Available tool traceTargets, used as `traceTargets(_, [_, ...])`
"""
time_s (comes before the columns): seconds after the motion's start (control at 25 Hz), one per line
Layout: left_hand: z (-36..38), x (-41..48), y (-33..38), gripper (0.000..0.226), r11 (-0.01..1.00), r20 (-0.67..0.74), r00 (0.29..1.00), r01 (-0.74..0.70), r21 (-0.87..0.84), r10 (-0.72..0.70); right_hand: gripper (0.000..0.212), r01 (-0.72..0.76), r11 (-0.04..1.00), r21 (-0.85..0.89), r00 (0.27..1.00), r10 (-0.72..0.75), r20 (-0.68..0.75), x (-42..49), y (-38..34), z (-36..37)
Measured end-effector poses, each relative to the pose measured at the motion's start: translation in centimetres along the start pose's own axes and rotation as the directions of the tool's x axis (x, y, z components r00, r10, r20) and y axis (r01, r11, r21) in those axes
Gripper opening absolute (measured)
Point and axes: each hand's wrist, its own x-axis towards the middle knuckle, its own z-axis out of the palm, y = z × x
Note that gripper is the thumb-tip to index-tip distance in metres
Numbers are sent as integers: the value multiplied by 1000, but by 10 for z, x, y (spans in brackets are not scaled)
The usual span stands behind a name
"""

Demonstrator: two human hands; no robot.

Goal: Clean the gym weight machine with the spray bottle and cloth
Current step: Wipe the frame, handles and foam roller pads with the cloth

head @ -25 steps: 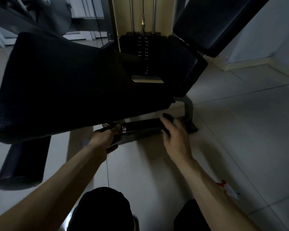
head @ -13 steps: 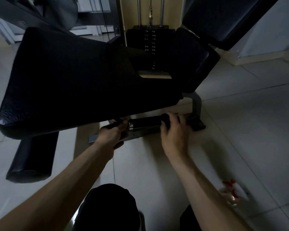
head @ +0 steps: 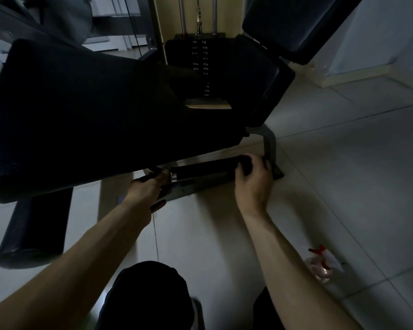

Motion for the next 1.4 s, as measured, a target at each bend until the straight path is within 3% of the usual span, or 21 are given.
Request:
traceTargets(0.08, [0, -1, 2, 31, 1000, -5, 1000, 9, 1, -9, 29, -15, 990, 138, 999, 20, -32, -17, -13, 14])
traceTargets(0.28, [5, -6, 10, 24, 1000, -27, 1000, -7, 10, 7, 43, -10, 920, 392, 947, -117, 298, -108, -80, 69])
traceTargets(0.32, [4, -7, 10, 21, 1000, -23, 1000, -8, 12, 8, 44, -51, 890, 453, 962, -77, 261, -106, -79, 62])
traceTargets(0.4, [0, -9, 11, 18, 1000, 8, 1000, -6, 22, 6, 45, -228, 799, 556, 971, 229, 69, -70, -58, 37])
traceTargets(0.44, [-1, -10, 11, 18, 1000, 25, 1000, -3, 17, 3, 48, -376, 683, 626, 884, 467, 21, -49, -46, 22])
traceTargets(0.48, [-1, -10, 11, 18, 1000, 32, 999, -3, 14, 2, 50, -518, 482, 706, 734, 675, 78, -31, -37, 13])
traceTargets(0.52, [-1, -11, 11, 19, 1000, 34, 999, -3, 18, 2, 49, -603, 288, 744, 610, 768, 197, -19, -34, 11])
traceTargets(0.56, [-1, -11, 12, 19, 1000, 33, 999, -5, 25, 4, 46, -640, 150, 754, 543, 782, 305, -15, -36, 18])
traceTargets(0.6, [-1, -12, 12, 18, 999, 33, 999, -9, 32, 8, 46, -661, 86, 746, 523, 765, 375, -19, -48, 29])
traceTargets(0.72, [1, -11, 12, 19, 998, 24, 1000, -18, 52, 17, 51, -753, 170, 635, 506, 766, 396, -64, -90, 69])
traceTargets(0.8, [2, -8, 9, 22, 998, 10, 1000, -18, 56, 17, 30, -794, 158, 587, 515, 686, 513, -97, -108, 73])
traceTargets(0.92, [-1, -5, 9, 23, 998, 13, 1000, 6, 63, -7, 22, -837, 155, 525, 487, 648, 586, -91, -83, 59])
traceTargets(1.04, [-3, -4, 6, 21, 998, 18, 1000, 8, 63, -9, 5, -628, -158, 762, 480, 693, 538, -39, -45, 40])
traceTargets(1.12, [0, -4, 5, 21, 998, 17, 1000, -4, 68, 3, 15, -576, -275, 770, 460, 670, 583, -29, -48, 37])
traceTargets(1.28, [2, -2, 7, 26, 996, -65, 997, -46, 70, 50, 29, -850, -138, 509, 356, 563, 746, -88, -84, 88])
traceTargets(1.4, [-1, 0, 7, 21, 997, -25, 999, -37, 68, 38, 15, -853, -54, 520, 370, 640, 673, -77, -58, 80])
